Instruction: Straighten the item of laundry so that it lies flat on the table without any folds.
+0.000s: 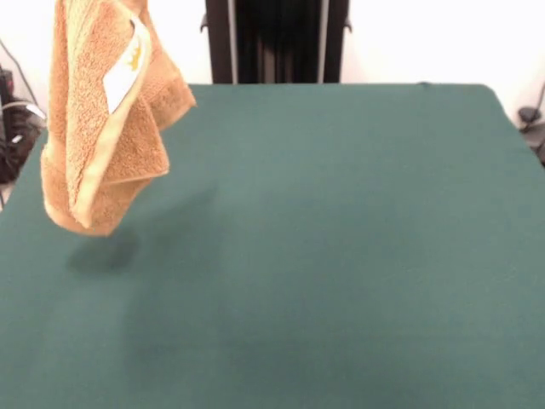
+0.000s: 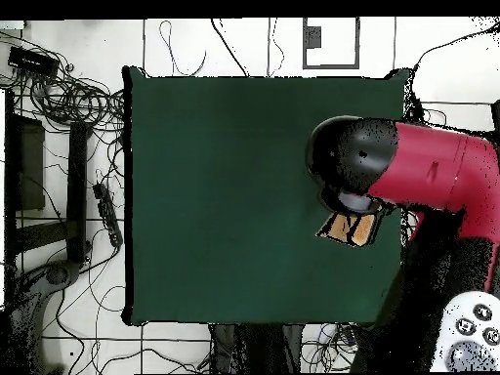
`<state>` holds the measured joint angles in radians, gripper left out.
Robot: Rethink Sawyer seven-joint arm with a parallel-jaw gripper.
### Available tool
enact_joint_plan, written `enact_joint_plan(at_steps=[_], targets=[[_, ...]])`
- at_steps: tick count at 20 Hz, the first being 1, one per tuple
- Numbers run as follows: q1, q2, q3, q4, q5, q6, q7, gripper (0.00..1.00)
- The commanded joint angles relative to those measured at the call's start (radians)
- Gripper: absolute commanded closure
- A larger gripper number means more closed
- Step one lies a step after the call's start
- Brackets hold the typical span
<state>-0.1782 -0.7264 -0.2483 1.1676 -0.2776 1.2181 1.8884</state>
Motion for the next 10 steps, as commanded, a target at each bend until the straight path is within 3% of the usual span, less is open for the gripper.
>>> enact_joint_plan(at_steps=[1,2,3,10], targets=[[-0.011,0.074,0.091,-0.003,0.05,0.01,0.096,1.0],[-0.025,0.083,0.107,-0.01,0.06,0.002,0.077,1.0],[-0.093,0.048,0.195,0.09,0.116,-0.166,-0.053,1.0],[-0.118,0.054,0.234,0.163,0.125,-0.216,-0.056,1.0]])
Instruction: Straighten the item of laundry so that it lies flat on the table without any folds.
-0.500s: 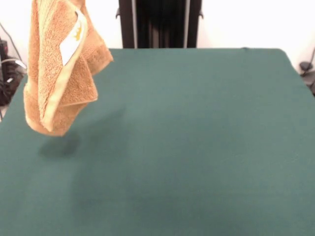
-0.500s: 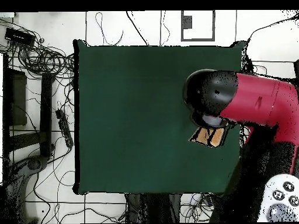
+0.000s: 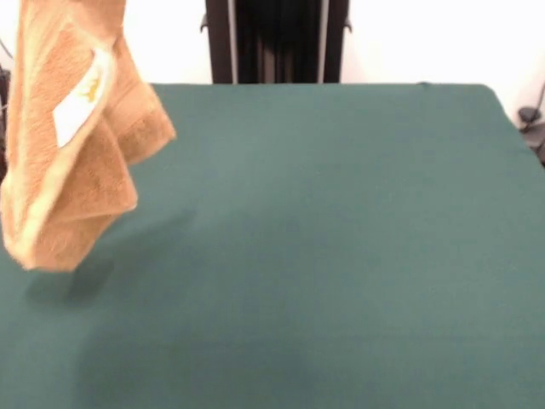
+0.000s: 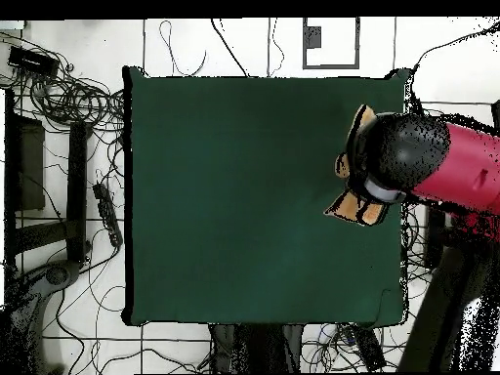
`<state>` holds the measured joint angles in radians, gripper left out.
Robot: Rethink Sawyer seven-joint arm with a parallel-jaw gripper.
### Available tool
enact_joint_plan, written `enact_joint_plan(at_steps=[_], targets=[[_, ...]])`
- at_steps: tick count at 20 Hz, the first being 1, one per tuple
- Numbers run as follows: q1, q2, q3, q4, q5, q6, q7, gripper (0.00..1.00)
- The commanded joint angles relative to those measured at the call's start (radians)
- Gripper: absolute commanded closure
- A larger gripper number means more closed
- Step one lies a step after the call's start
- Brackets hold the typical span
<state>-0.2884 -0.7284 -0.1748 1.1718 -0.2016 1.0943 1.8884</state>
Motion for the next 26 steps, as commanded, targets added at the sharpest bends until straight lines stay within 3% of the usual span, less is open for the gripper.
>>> enact_joint_plan(at_steps=[1,11,14,26], targets=[[-0.014,0.058,0.169,0.17,0.05,-0.111,-0.058,1.0],[-0.016,0.037,0.173,0.271,0.049,-0.24,0.001,1.0],[0.013,0.026,0.136,0.277,0.036,-0.237,0.059,1.0],[0.036,0.013,0.121,0.315,0.034,-0.29,0.097,1.0]])
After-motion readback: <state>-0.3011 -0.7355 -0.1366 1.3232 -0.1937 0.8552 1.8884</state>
